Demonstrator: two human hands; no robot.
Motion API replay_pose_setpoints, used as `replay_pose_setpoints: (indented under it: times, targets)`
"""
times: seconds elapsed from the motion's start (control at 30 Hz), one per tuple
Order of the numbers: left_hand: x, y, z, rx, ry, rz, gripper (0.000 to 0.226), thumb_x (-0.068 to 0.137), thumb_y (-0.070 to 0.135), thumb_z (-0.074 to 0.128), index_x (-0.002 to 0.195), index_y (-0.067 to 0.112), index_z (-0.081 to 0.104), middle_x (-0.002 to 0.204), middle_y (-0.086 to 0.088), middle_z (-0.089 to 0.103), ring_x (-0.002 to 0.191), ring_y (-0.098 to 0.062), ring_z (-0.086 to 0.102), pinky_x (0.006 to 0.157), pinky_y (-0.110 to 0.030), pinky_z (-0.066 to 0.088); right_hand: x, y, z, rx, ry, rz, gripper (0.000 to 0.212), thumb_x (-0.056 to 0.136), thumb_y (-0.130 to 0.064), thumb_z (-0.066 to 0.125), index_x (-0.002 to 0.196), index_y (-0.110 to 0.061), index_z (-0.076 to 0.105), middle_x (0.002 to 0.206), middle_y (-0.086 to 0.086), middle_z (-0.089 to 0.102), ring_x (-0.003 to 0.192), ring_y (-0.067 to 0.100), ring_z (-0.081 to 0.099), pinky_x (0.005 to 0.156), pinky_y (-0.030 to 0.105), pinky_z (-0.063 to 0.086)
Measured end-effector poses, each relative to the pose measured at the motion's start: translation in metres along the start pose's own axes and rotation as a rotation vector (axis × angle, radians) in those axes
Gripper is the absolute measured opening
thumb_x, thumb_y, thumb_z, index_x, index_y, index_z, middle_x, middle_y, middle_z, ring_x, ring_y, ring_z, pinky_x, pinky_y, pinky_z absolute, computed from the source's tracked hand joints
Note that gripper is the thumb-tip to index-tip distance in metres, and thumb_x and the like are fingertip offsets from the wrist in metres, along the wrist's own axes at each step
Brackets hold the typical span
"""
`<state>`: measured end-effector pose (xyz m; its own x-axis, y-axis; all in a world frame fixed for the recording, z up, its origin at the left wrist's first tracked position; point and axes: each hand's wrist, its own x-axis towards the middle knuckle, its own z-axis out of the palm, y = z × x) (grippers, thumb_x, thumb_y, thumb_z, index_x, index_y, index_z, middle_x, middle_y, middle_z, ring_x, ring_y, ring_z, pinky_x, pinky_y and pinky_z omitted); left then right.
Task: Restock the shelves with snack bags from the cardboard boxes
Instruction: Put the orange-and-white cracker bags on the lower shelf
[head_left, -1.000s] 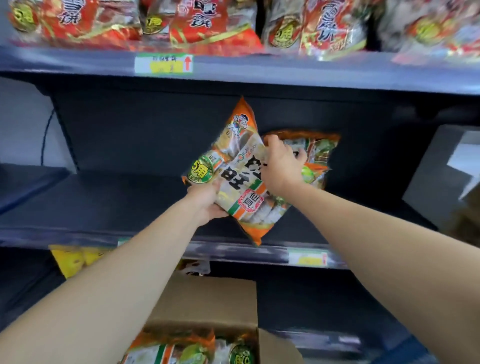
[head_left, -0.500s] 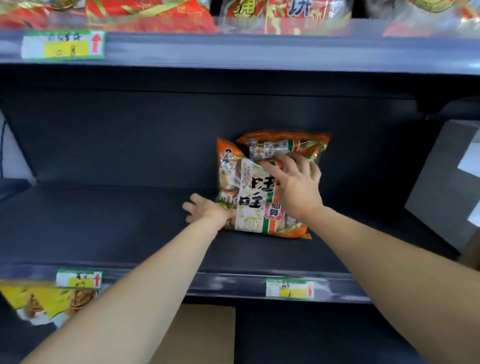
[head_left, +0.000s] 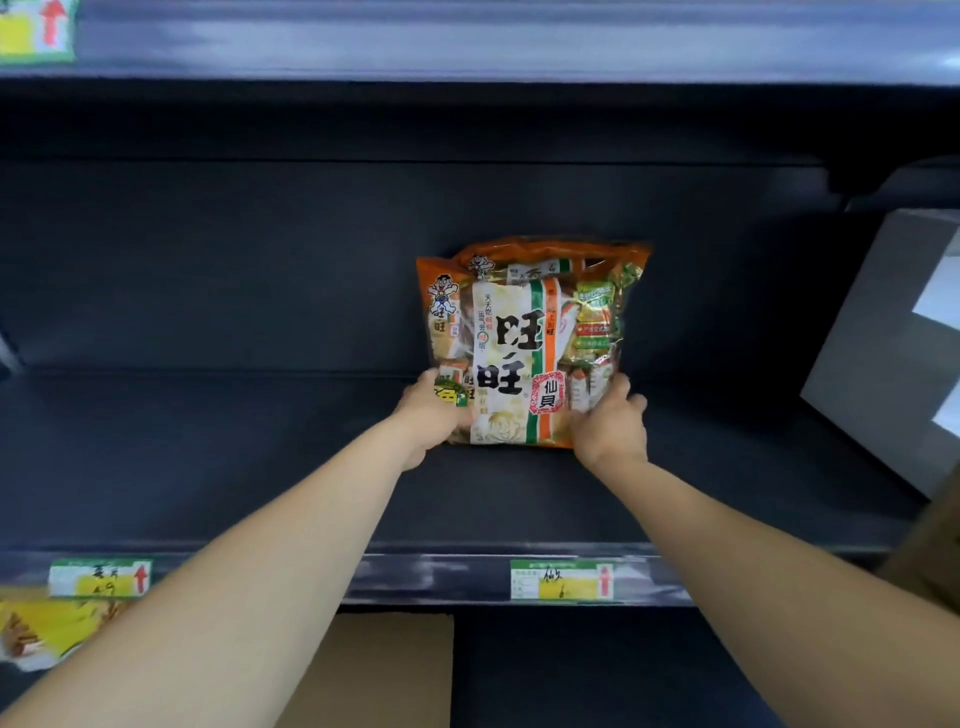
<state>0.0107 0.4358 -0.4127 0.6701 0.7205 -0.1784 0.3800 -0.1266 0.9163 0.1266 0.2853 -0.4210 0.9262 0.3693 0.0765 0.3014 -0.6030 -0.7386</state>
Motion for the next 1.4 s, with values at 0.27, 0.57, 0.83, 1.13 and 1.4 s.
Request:
replay_pose_setpoints:
  times: [0.27,0.57,0.83,1.13,1.4]
  targets:
    - [-0.029,-0.002,-0.008,0.093,0.125,0.064,0.064,0.087,0.004,0.063,0.144,0.010,0.034,0.136,-0.010,0.048,0.116,-0.025,0.052,0.097,-0.034,0.047,-0.030,-0.005,-0.003,-0.131,0.030,-0.111,0.048,0.094,-0.012,0.046,0.139,-0.005,0.032,0.137,0.018,0.039,0.125,0.036,0.038,0.099,0.042,0.039]
    - [-0.144,-0.037,-0.076,0.166,0.057,0.185,0.022,0.089,0.003,0.056,0.107,0.012,0.065,0.091,-0.004,0.064,0.097,-0.028,0.065,0.091,-0.042,0.054,-0.154,-0.061,0.027,-0.082,-0.218,-0.413,0.030,0.093,-0.012,0.052,0.121,-0.010,0.059,0.111,0.011,0.066,0.104,0.028,0.060,0.090,0.034,0.050]
    - [-0.225,-0.168,-0.149,0.411,-0.054,-0.137,0.021,0.087,0.013,0.066,0.108,0.010,0.066,0.099,-0.004,0.061,0.097,-0.025,0.062,0.083,-0.029,0.049,-0.279,-0.052,0.100,-0.382,-0.789,-0.277,0.030,0.097,-0.011,0.045,0.117,0.000,0.064,0.124,0.014,0.062,0.114,0.030,0.058,0.096,0.035,0.049]
    - [-0.269,-0.298,-0.178,0.498,-0.053,-0.587,0.032,0.088,0.011,0.063,0.114,-0.006,0.055,0.099,-0.011,0.059,0.091,-0.024,0.058,0.071,-0.028,0.048,-0.354,-0.011,0.167,-0.647,-1.101,-0.074,0.036,0.098,-0.027,0.050,0.118,0.001,0.056,0.110,0.017,0.063,0.099,0.028,0.062,0.093,0.033,0.050]
    - [-0.274,-0.327,-0.173,0.176,0.019,-0.691,0.050,0.085,0.019,0.070,0.127,0.000,0.050,0.116,-0.012,0.062,0.095,-0.024,0.062,0.078,-0.028,0.048,-0.369,0.007,0.185,-0.310,-1.018,0.354,0.052,0.095,-0.028,0.055,0.138,-0.002,0.042,0.143,0.015,0.044,0.130,0.033,0.045,0.108,0.042,0.040]
